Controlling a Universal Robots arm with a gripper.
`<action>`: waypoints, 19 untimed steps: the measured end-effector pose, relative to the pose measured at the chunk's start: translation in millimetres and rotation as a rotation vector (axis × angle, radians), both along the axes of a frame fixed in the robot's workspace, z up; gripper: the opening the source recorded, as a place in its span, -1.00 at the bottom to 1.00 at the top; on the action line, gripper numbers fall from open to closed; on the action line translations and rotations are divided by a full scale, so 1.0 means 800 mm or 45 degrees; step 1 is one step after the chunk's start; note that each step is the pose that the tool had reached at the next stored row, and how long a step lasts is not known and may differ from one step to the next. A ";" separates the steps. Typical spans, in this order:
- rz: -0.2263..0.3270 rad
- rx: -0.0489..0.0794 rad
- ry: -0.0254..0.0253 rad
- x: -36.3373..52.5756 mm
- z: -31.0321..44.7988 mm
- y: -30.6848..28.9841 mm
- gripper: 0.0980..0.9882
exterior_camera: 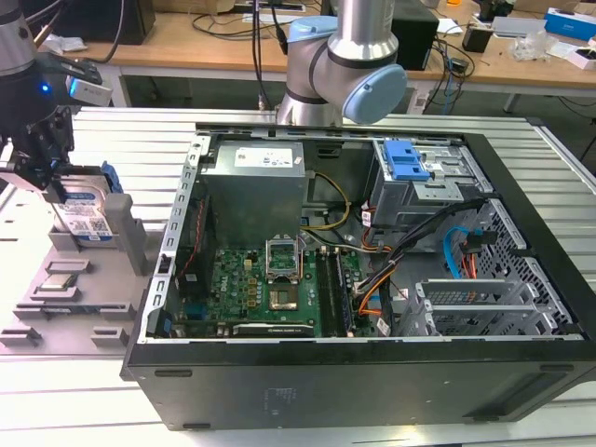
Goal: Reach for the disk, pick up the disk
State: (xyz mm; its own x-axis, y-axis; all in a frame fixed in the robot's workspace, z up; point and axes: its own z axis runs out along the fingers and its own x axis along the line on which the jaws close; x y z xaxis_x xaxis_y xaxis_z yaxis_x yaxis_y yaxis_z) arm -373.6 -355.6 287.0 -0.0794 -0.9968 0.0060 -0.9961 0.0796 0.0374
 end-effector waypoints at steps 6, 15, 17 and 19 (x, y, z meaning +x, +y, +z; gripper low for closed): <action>0.000 0.000 0.0000 0.000 0.0020 0.0000 -0.39; 0.000 0.000 0.0000 0.000 0.0489 0.0003 -0.39; 0.000 0.000 0.0000 0.000 0.0538 0.0003 -0.39; 0.000 0.000 -0.0001 0.000 0.0579 0.0003 -0.39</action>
State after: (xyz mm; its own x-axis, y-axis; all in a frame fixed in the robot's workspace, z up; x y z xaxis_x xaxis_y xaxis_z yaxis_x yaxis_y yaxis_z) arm -373.4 -355.4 333.3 -0.0795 -0.9968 0.0060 -0.9961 0.0797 0.0373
